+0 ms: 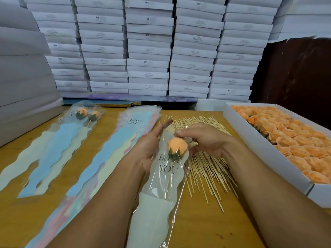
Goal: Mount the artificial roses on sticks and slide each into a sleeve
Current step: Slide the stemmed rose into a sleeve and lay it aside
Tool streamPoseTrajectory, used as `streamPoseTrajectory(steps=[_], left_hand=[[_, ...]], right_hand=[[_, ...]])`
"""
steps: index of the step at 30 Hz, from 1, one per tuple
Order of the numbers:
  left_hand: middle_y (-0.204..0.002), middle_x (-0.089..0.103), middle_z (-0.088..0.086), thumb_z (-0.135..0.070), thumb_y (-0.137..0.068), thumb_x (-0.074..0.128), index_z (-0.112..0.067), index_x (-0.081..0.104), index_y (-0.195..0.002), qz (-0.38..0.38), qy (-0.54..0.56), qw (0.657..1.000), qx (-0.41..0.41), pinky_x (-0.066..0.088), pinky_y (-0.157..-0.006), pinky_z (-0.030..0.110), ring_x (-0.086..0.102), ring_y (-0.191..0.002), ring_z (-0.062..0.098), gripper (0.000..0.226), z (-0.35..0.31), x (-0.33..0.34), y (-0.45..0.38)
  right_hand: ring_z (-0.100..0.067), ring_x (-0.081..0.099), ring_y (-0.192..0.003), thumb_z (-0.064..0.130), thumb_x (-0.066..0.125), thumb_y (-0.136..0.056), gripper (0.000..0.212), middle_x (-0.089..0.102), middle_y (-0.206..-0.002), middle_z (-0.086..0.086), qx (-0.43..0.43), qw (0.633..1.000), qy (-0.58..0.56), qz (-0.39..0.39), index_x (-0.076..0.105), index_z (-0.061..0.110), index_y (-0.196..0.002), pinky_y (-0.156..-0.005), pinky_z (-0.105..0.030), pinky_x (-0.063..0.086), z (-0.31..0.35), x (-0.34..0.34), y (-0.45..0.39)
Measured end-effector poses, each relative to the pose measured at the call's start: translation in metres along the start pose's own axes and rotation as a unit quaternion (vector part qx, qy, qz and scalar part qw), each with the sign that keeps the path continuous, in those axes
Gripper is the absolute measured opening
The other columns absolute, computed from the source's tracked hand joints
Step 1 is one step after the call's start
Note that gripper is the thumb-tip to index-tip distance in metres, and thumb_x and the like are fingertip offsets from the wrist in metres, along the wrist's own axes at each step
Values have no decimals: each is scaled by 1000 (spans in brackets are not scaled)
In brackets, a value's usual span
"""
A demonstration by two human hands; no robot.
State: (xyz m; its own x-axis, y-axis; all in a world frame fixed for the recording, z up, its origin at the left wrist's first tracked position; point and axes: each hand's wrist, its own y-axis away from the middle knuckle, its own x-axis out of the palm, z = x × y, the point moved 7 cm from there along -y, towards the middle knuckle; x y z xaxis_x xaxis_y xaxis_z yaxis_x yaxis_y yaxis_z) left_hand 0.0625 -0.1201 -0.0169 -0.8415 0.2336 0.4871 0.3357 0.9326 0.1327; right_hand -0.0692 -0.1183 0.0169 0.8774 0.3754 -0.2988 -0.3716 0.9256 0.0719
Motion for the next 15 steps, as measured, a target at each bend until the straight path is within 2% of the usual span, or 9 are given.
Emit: streamPoseTrajectory(steps=[1, 3, 4, 6, 8, 10, 13, 15], left_hand=[[-107, 75, 17, -44, -67, 75, -32, 72, -120, -1, 2, 1000, 6, 62, -68, 48, 71, -100, 38, 54, -1, 0, 0], [-96, 78, 9, -47, -67, 70, -32, 71, -122, 2, -12, 1000, 24, 62, -62, 41, 75, -92, 30, 57, -2, 0, 0], [-94, 78, 7, -47, -70, 68, -32, 70, -124, 8, -15, 1000, 22, 61, -60, 37, 76, -88, 28, 55, -2, 2, 1], [-97, 77, 12, -46, -86, 63, -26, 67, -124, 24, 16, 1000, -11, 61, -60, 40, 76, -84, 30, 44, 2, 5, 3], [-98, 75, 17, -51, -90, 61, -17, 66, -120, 45, 34, 997, -55, 62, -68, 44, 74, -82, 33, 46, 6, 8, 8], [-106, 72, 22, -53, -92, 60, -10, 67, -122, 105, 31, 991, -81, 61, -77, 45, 72, -88, 36, 54, 8, 15, 12], [-110, 70, 22, -44, -87, 69, -7, 72, -119, 139, 7, 986, -88, 59, -79, 44, 71, -92, 36, 48, 12, 17, 15], [-113, 70, 23, -32, -81, 77, -5, 75, -113, 133, -15, 986, -98, 59, -82, 44, 71, -94, 35, 42, 15, 15, 17]], right_hand=[[-18, 68, -82, 43, 73, -74, 35, 75, -84, -4, -3, 1000, -5, 14, 75, 12, -88, -69, -36, 52, 0, 1, 0], [-16, 67, -78, 40, 74, -75, 28, 73, -80, -4, -9, 999, -14, 39, 73, 14, -82, -66, -33, 50, -1, 4, 1], [-15, 67, -75, 40, 74, -75, 27, 73, -79, -3, -11, 999, -19, 46, 73, 14, -81, -63, -31, 50, -1, 4, 1], [-13, 65, -71, 39, 74, -76, 25, 73, -77, -2, -12, 999, -29, 41, 75, 14, -80, -58, -27, 49, -1, 3, 1], [-12, 64, -66, 36, 74, -76, 26, 73, -78, -3, -13, 998, -52, 16, 76, 11, -85, -53, -25, 48, -1, -1, -1], [-15, 63, -65, 31, 77, -74, 28, 73, -82, -5, -18, 995, -93, -26, 76, 9, -92, -48, -23, 45, -3, -10, -3], [-17, 63, -63, 17, 78, -71, 32, 74, -89, -7, -18, 980, -182, -76, 73, 13, -102, -40, -21, 40, -9, -25, -6], [-24, 65, -75, 8, 75, -75, 40, 74, -100, -12, -10, 967, -229, -112, 70, 14, -115, -50, -25, 42, -15, -34, -8]])
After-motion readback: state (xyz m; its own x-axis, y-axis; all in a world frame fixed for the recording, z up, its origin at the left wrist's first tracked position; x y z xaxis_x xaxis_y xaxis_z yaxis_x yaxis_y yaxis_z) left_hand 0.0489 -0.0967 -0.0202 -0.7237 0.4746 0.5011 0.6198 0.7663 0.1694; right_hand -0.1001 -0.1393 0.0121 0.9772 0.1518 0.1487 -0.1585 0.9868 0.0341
